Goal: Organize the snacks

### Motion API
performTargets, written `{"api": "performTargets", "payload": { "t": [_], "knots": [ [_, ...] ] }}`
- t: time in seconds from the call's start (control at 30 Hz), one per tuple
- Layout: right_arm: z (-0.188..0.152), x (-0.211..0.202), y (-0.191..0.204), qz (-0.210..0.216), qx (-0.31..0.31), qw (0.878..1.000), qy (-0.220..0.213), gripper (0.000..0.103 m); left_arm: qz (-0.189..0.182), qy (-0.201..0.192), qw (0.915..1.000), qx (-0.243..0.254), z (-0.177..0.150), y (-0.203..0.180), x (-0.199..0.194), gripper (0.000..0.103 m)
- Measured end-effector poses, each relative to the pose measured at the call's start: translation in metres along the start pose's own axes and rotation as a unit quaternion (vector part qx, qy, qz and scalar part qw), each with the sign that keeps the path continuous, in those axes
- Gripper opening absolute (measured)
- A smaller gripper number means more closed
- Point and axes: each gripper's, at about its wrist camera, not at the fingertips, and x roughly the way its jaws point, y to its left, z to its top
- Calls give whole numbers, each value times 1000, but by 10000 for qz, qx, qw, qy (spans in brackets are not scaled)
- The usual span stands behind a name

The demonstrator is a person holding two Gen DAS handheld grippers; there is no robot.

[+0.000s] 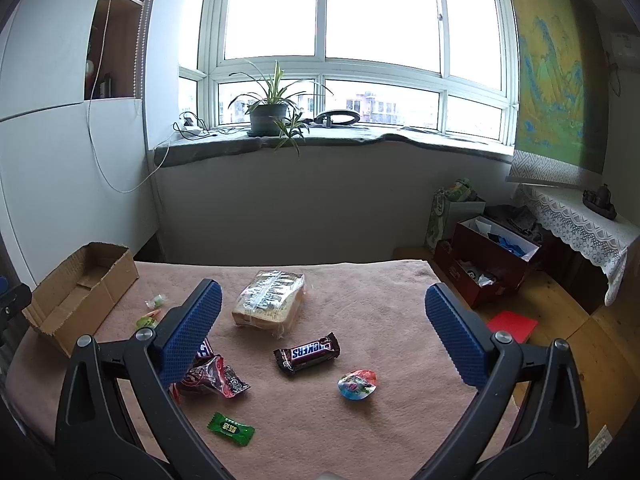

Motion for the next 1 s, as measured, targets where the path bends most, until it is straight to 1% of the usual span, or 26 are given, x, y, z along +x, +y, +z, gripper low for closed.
{"api": "performTargets", "payload": {
  "t": [1.0],
  "knots": [
    [-1, -1, 8, 27, -60, 10000, 1, 103, -60, 30, 10000, -16, -2, 0, 3, 85]
  ]
}}
